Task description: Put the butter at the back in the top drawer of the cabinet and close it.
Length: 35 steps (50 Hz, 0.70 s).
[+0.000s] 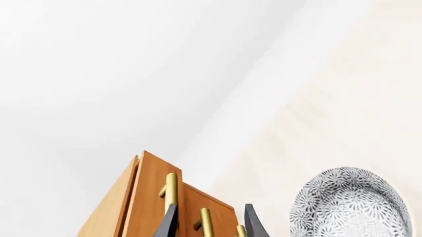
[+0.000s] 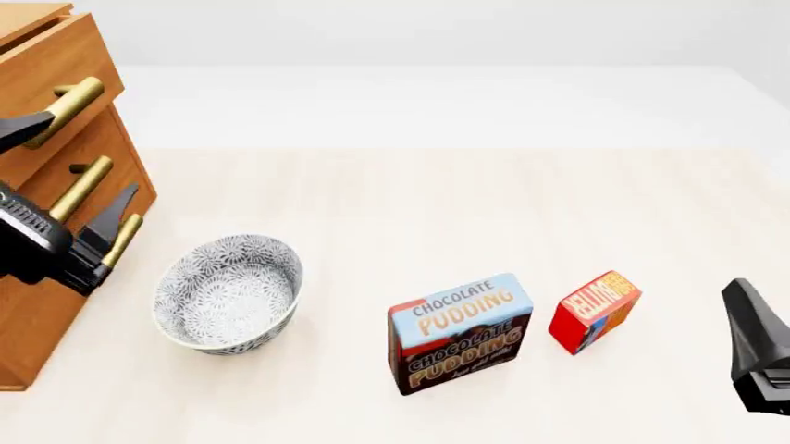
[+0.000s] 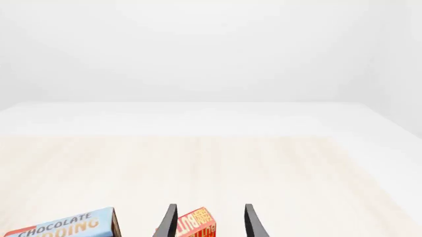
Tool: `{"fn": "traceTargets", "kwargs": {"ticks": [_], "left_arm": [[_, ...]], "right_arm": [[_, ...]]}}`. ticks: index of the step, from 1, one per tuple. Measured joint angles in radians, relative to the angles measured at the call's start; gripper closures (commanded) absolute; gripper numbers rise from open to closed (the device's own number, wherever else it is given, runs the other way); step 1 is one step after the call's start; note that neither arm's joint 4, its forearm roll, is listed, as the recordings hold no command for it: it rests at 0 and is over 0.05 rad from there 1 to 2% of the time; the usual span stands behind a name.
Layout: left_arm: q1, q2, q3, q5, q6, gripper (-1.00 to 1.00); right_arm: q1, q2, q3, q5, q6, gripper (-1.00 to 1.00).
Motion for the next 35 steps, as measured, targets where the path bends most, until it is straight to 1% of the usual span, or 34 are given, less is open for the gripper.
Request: {"fn": "traceTargets", "kwargs": {"ticks": [5,12,22,35], "left_arm": [[-0.011,0.02,-0.011,-0.006,0.049,-1.0],[-0.02,0.037,-0.018,-0.01,0.097,-1.0],[-0.018,0.048,-0.028,-0.003,0.143,-1.0],[0.005,0.068,-0.032,-0.01,0.201,-1.0]], "right_arm": [[0.0,0.0,0.0,0.0,0.0,-1.0],[0.0,0.0,0.0,0.0,0.0,-1.0],[0.0,0.0,0.0,0.0,0.0,-1.0],[0.0,0.0,0.0,0.0,0.0,-1.0]]}}
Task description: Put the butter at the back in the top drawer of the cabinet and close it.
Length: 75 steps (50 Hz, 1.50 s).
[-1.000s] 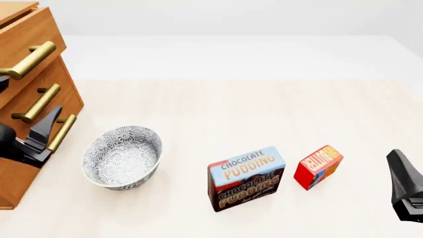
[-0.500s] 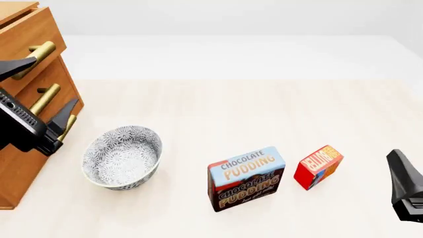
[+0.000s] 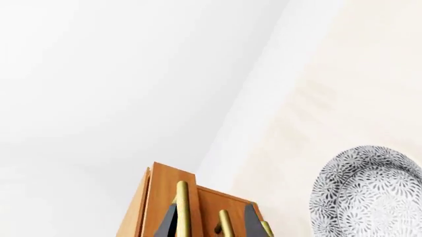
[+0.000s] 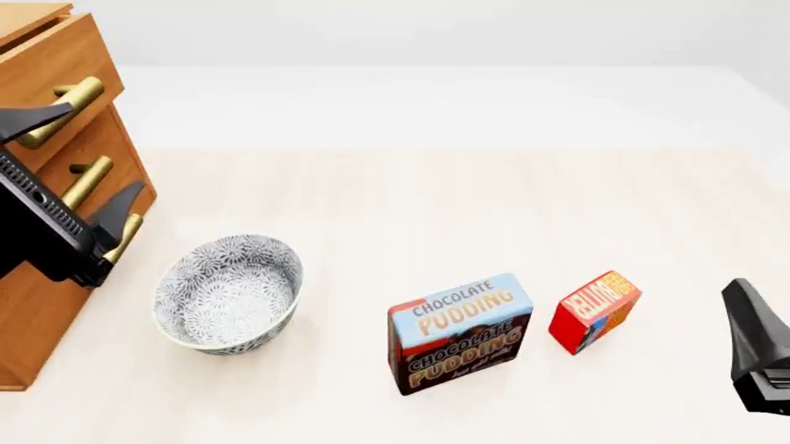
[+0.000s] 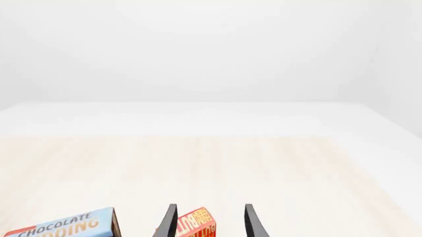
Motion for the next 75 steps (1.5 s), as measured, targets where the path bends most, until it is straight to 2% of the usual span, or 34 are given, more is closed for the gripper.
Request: {"fn": "traceTargets", "kwargs": {"ticks": [34,75], "left_arm": [[0.116,0.052,0.004,-0.047,0.123,-1.0],[0.205,0.213,-0.039,-0.168,0.197,-1.0]], "right_arm": [[0.0,0.0,0.0,0.0,0.0,-1.0],[0.0,0.0,0.0,0.0,0.0,-1.0]]}}
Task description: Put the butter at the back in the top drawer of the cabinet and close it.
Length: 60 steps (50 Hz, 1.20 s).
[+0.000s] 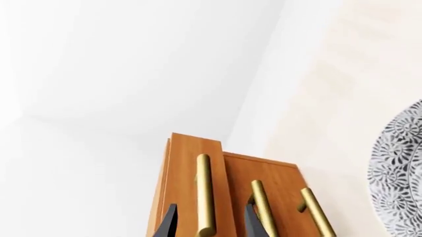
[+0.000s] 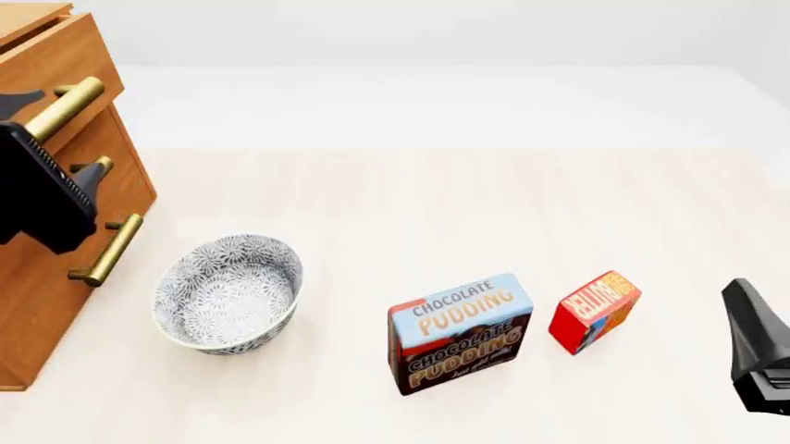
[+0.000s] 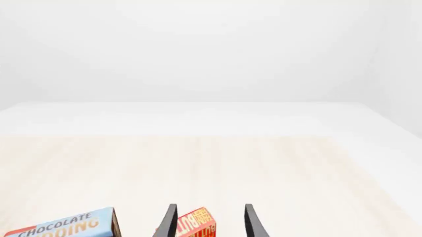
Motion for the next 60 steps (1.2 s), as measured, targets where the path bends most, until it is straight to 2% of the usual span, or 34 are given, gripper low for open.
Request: {"fn": "traceTargets", "kwargs": {"ticks": [29,60], "left_arm": [[0.062,0.085,-0.015,-0.06,0.022,-1.0],[0.109,0.086,-0.056,-0.004,-0.018,-1.0]], "right_arm": [[0.0,0.0,0.0,0.0,0.0,-1.0],[0.0,0.0,0.0,0.0,0.0,-1.0]]}}
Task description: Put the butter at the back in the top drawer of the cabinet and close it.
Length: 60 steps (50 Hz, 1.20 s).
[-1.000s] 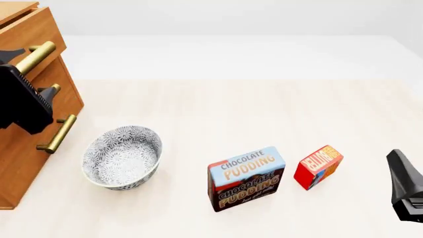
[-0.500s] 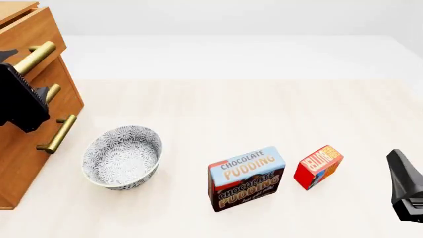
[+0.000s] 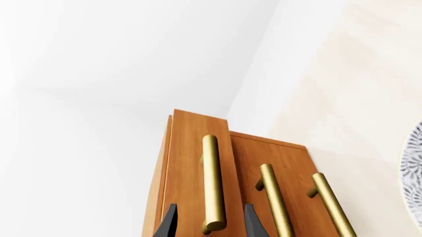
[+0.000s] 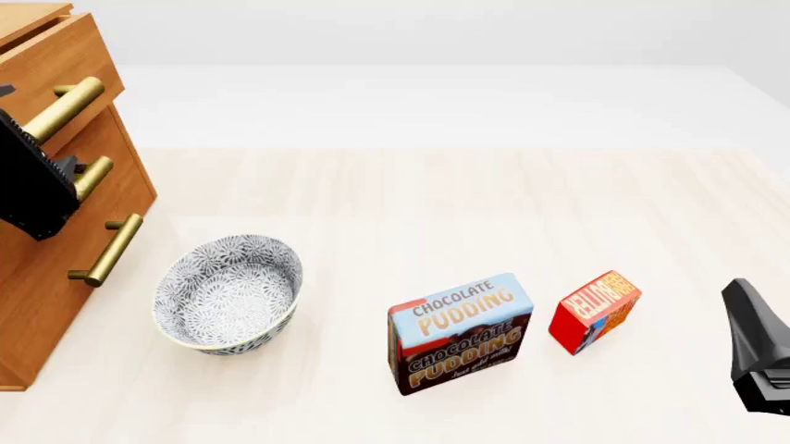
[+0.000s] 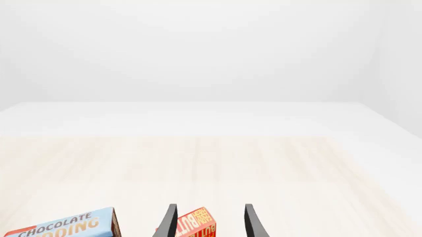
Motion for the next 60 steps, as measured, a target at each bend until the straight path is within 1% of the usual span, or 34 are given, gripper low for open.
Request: {"fn": "traceTargets", "kwargs": {"ticks": [22,36,37,60], "left_arm": [[0.002,0.028,0.0,-0.02,-0.005,-1.0],[-0.011,0.043,0.001,-0.038,-0.003,-1.0],[-0.012,0.045,0.002,-0.04,-0.003,1.0],[-0.008,0.045,0.001,-0.052,-0.007,1.0]], "right_arm": [[0.0,0.0,0.0,0.0,0.0,-1.0],[0.0,0.0,0.0,0.0,0.0,-1.0],[0.0,0.0,0.0,0.0,0.0,-1.0],[0.0,0.0,0.0,0.0,0.0,-1.0]]}}
